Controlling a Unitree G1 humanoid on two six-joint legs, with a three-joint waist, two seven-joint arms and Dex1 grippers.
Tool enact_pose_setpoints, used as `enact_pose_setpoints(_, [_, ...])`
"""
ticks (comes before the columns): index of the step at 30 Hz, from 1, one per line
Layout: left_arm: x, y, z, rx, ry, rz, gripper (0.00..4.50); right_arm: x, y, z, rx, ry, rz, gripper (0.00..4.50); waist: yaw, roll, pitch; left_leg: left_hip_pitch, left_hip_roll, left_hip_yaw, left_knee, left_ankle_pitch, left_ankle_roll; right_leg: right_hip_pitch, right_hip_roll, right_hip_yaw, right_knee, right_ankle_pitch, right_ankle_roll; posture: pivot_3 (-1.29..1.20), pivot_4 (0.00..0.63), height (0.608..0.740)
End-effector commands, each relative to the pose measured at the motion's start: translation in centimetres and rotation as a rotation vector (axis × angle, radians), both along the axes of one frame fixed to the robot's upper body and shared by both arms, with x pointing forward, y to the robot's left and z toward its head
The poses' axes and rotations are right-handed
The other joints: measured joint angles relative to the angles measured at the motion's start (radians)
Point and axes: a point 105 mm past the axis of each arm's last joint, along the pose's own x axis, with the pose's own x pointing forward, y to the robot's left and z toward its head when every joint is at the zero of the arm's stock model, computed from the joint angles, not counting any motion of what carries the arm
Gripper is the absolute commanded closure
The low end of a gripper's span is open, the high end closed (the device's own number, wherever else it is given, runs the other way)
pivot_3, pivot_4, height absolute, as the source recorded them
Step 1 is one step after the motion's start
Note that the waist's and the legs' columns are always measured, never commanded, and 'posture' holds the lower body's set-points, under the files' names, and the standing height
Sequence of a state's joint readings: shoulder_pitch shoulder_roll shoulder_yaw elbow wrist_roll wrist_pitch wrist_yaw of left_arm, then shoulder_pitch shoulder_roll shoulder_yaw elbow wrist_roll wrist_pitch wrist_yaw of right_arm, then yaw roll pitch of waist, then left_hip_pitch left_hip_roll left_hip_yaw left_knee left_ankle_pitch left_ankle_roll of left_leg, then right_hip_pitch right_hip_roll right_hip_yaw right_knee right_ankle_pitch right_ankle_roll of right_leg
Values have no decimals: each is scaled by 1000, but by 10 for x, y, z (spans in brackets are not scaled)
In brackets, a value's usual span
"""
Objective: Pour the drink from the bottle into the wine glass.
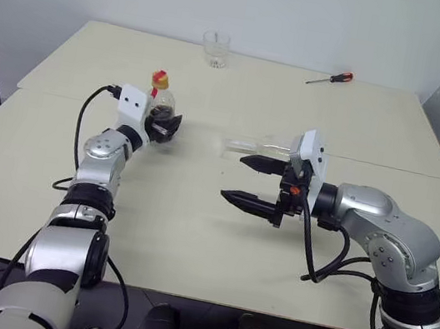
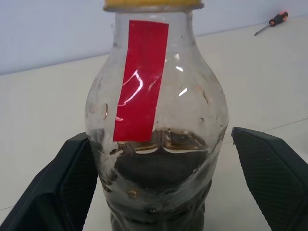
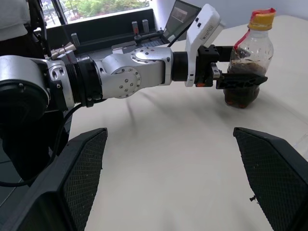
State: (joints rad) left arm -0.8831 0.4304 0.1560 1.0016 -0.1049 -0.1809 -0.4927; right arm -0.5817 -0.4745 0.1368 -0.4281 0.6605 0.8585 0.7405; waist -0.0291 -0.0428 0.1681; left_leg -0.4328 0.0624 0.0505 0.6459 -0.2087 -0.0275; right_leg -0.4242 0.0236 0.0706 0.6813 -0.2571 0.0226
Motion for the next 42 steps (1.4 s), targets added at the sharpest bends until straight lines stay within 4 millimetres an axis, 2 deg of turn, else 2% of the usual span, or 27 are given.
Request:
enact_pose_setpoints(1, [5, -2, 12, 9, -32, 0, 20, -3, -2, 17, 32, -61, 5, 0, 0, 0, 0, 0, 0, 0, 0, 0, 0, 0, 0, 0, 0, 0, 0, 0, 150, 740])
enact_pose_setpoints(8, [7, 4, 0, 27, 10, 33, 20, -2, -6, 18, 28, -70, -27, 0, 0, 0, 0, 0, 0, 0, 0, 0, 0, 0, 0, 0, 0, 0, 0, 0, 150, 740])
enact_pose_setpoints(27, [9, -9, -9, 1, 17, 22, 20, -2, -15, 20, 4, -79, -79, 0, 0, 0, 0, 0, 0, 0, 0, 0, 0, 0, 0, 0, 0, 0, 0, 0, 150, 740])
enact_pose_setpoints(33, [9, 0, 1, -7, -50, 76, 20, -2, -18, 19, 1, -77, -104, 0, 0, 0, 0, 0, 0, 0, 0, 0, 0, 0, 0, 0, 0, 0, 0, 0, 150, 740])
enact_pose_setpoints(42, [11, 0, 13, -55, -77, 72, 20, -3, -20, 18, 1, -74, -129, 0, 0, 0, 0, 0, 0, 0, 0, 0, 0, 0, 0, -1, 0, 0, 0, 0, 150, 740])
